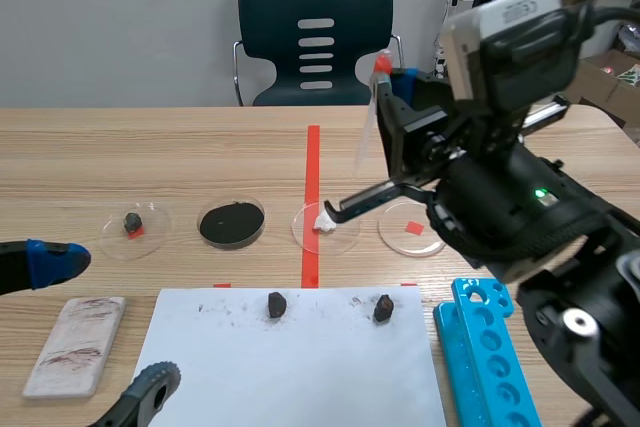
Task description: Squeeze the dropper onto the mineral
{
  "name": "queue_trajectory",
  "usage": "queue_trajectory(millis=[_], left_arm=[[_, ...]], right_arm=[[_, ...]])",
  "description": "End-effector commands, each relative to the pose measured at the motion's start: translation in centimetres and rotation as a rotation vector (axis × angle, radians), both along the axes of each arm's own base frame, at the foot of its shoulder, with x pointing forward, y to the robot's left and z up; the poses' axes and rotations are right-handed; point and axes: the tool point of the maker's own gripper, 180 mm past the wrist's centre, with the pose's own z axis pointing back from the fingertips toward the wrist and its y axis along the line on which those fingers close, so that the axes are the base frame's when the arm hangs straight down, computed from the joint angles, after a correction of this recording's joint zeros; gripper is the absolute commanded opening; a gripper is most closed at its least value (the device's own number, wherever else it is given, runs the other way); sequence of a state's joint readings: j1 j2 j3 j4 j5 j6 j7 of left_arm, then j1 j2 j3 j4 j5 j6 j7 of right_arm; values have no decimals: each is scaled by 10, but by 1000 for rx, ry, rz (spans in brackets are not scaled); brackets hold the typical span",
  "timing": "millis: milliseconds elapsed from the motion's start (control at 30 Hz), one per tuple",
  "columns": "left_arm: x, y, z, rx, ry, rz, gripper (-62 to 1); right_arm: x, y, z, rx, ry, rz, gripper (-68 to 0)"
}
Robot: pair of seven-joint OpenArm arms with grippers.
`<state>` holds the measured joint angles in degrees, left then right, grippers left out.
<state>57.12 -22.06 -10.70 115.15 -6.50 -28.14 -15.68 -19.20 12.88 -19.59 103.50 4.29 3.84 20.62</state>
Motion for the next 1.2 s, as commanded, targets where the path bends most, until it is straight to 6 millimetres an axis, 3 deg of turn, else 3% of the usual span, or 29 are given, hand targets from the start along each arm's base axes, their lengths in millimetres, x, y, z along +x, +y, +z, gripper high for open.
queue_trajectory(millis=[0, 233, 400, 767, 1167], left_arm=[[3, 1, 6, -14, -21, 8, -4], [3, 1, 6, -14, -21, 8, -4], [3, 1, 6, -14, -21, 8, -4], [3, 1, 6, -14, -21, 8, -4], [3, 1, 6, -14, -21, 8, -4]], right_arm=[[-13, -1, 0, 5, 9, 2, -651], [-64, -12, 5, -26, 68, -26, -651], [-83, -18, 1, -74, 94, -34, -651], [-111, -32, -6, -80, 118, -49, -651], [-115, -32, -9, -79, 137, -48, -651]])
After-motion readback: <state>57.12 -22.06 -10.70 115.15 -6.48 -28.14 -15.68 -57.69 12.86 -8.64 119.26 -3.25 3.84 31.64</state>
